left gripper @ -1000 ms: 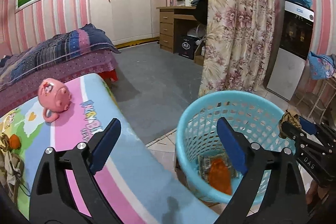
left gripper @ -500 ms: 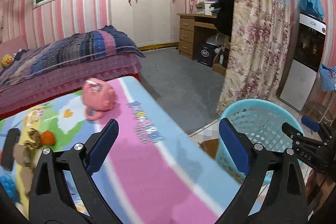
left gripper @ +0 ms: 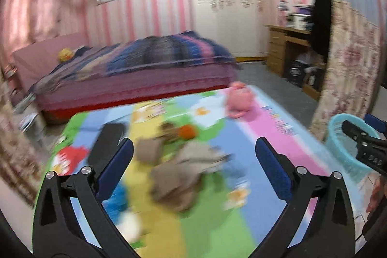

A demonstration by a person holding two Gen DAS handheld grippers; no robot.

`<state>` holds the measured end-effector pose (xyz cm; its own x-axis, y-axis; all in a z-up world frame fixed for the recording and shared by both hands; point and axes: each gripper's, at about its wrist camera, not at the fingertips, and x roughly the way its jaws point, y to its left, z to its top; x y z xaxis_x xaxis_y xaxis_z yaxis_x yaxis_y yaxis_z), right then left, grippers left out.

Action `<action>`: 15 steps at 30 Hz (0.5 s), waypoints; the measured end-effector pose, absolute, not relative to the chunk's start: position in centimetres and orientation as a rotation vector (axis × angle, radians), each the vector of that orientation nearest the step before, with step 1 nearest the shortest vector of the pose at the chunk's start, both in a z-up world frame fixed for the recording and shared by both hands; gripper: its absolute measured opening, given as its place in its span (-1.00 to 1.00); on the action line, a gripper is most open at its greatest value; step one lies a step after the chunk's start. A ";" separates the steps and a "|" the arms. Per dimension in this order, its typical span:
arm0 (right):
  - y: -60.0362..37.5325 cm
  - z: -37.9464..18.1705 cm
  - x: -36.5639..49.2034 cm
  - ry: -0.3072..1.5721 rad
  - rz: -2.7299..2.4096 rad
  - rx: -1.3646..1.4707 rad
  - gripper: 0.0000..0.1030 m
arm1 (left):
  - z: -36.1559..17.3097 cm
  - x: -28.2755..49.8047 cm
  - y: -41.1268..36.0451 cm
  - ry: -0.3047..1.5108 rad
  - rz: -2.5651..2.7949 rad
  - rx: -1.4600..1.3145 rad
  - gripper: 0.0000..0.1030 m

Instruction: Collect trash

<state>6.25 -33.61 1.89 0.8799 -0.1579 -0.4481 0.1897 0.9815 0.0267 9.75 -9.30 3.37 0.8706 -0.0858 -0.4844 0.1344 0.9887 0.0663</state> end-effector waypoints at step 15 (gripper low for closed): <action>-21.8 -1.9 9.1 0.564 -0.026 0.028 0.70 | -3.0 12.6 4.2 0.721 0.023 0.045 0.89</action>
<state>9.11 -21.80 -1.94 0.8447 -0.0165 -0.5350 0.0319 0.9993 0.0194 12.61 4.17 -2.95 0.7512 0.0362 -0.6590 -0.0054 0.9988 0.0487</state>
